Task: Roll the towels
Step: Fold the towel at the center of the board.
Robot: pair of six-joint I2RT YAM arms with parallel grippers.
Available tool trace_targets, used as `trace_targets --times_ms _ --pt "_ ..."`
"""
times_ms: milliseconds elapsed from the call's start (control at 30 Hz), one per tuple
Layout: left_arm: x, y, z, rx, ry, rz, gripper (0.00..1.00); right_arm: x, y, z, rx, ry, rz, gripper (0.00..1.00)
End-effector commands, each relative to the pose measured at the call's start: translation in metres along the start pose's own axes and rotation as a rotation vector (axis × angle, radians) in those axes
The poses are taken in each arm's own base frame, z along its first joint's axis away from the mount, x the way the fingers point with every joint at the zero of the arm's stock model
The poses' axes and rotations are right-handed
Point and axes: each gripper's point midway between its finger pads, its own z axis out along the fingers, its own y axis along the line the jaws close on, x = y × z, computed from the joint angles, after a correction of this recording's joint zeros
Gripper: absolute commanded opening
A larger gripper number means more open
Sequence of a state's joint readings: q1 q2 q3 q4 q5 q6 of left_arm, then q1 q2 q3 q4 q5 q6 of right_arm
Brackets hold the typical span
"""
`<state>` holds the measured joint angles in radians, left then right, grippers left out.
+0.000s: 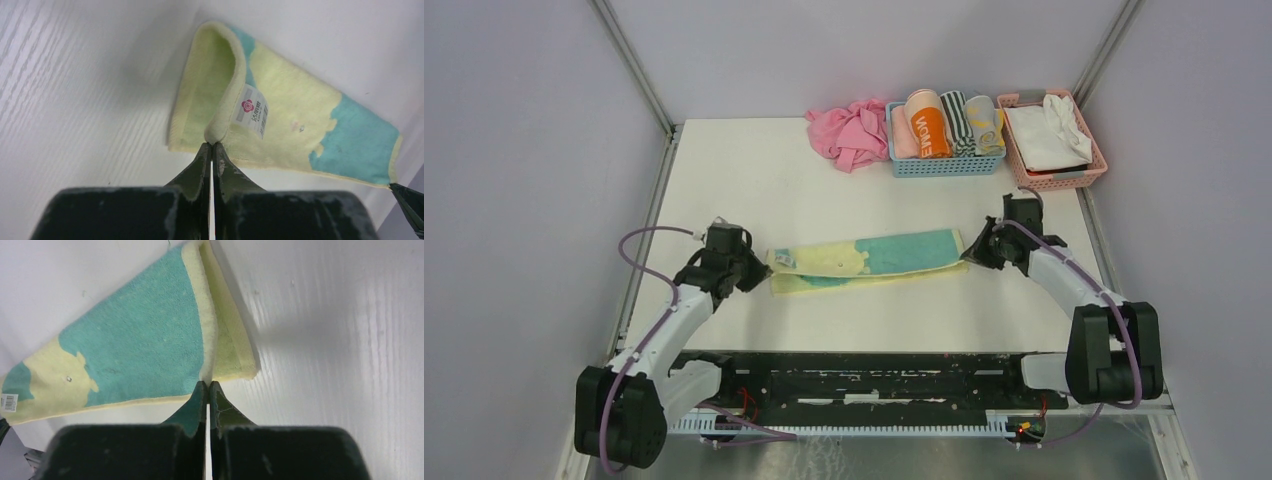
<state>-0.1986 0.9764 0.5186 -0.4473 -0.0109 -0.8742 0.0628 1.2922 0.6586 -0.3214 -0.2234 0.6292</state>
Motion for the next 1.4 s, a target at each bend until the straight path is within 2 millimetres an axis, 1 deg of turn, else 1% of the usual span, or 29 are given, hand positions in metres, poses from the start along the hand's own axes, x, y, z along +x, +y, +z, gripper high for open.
trace_targets --times_ms 0,100,233,333,367,400,467,567,667,733,800,867,967,1033,1200,1367 --pt "-0.045 -0.037 -0.003 0.044 -0.103 0.029 0.03 -0.049 0.012 -0.004 0.002 -0.094 -0.05 0.0" --pt "-0.067 -0.056 0.005 0.051 -0.121 0.037 0.03 -0.073 0.023 -0.002 -0.015 -0.113 -0.077 0.0" --pt "-0.094 -0.082 0.015 0.067 -0.132 0.044 0.03 -0.104 0.039 0.007 -0.04 -0.107 -0.093 0.0" --pt "-0.112 -0.095 0.02 0.074 -0.147 0.037 0.03 -0.126 0.051 0.017 -0.071 -0.112 -0.093 0.0" --pt "-0.118 -0.097 0.019 0.078 -0.157 0.032 0.03 -0.136 0.059 0.018 -0.09 -0.125 -0.099 0.0" --pt "-0.124 -0.1 0.018 0.084 -0.171 0.024 0.03 -0.143 0.062 0.02 -0.097 -0.128 -0.104 0.0" --pt "-0.133 -0.098 0.017 0.085 -0.19 0.002 0.03 -0.155 0.065 0.028 -0.105 -0.133 -0.104 0.0" --pt "-0.143 -0.093 0.016 0.088 -0.207 -0.025 0.03 -0.173 0.077 0.034 -0.146 -0.149 -0.115 0.0" --pt "-0.147 -0.093 0.016 0.1 -0.21 -0.034 0.03 -0.188 0.091 0.037 -0.202 -0.174 -0.13 0.0" --pt "-0.145 -0.093 0.016 0.104 -0.203 -0.032 0.03 -0.192 0.095 0.04 -0.221 -0.165 -0.139 0.0" --pt "-0.139 -0.092 0.017 0.112 -0.184 -0.031 0.03 -0.188 0.093 0.043 -0.215 -0.142 -0.137 0.0" --pt "-0.128 -0.086 0.019 0.114 -0.158 -0.038 0.03 -0.179 0.086 0.046 -0.201 -0.113 -0.128 0.0" --pt "-0.11 -0.072 0.02 0.108 -0.13 -0.049 0.03 -0.158 0.069 0.048 -0.169 -0.064 -0.096 0.0" --pt "-0.094 -0.057 0.023 0.083 -0.107 -0.057 0.03 -0.14 0.052 0.048 -0.134 -0.031 -0.066 0.0" --pt "-0.066 -0.029 0.026 0.045 -0.069 -0.072 0.03 -0.11 0.029 0.035 -0.085 -0.004 -0.045 0.0" --pt "-0.039 -0.016 0.028 0.055 -0.011 -0.078 0.03 -0.086 0.016 0.026 -0.053 0.015 -0.047 0.0"
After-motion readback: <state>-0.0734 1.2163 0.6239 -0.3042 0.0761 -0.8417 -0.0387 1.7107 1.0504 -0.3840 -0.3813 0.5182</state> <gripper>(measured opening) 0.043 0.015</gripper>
